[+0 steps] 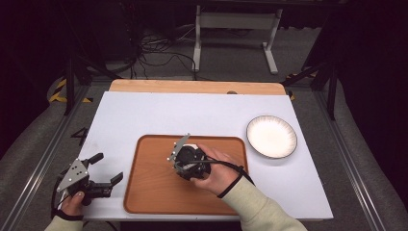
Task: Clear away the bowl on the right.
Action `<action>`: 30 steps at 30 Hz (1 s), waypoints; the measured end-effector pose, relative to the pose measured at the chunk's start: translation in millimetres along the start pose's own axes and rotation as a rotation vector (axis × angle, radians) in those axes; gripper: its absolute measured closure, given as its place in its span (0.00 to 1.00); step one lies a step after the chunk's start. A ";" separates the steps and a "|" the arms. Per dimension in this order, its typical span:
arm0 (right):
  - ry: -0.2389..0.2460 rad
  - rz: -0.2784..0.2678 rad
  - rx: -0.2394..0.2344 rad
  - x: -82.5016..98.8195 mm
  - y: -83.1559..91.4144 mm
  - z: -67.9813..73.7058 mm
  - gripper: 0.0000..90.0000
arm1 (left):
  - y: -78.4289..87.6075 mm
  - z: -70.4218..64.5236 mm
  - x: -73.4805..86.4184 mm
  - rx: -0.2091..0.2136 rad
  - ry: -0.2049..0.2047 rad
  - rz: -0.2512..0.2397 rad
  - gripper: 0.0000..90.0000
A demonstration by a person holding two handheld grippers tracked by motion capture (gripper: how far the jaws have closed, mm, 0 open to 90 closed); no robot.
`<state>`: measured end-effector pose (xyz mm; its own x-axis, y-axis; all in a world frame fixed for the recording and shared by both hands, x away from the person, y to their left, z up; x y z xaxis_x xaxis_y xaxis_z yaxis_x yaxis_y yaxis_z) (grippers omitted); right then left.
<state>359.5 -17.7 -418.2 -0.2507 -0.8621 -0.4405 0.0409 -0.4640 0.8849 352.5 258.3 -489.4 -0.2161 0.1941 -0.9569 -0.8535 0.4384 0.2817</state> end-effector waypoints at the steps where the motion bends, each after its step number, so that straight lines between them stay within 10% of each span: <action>1: -0.003 -0.001 -0.002 0.3 -0.8 0.4 0.88 | -0.2 -0.1 -0.1 -0.002 0.002 -0.003 0.00; 30: 0.017 0.011 0.008 9.8 -14.2 5.3 0.89 | -0.3 -0.2 -0.1 -0.002 0.001 -0.002 0.00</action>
<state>351.3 -18.6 -434.3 -0.2336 -0.8706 -0.4330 0.0359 -0.4527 0.8909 352.7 258.0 -489.4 -0.2146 0.1922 -0.9576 -0.8548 0.4374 0.2793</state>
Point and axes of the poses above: each handheld gripper's, and its own axes: y roughly backward along the jaws, x roughly out of its underside, z roughly to its left, the point moved 6 cm from there along -y, roughly forward along the jaws, and after that the axes turned 14 degrees about -x, right-handed, at the moved point
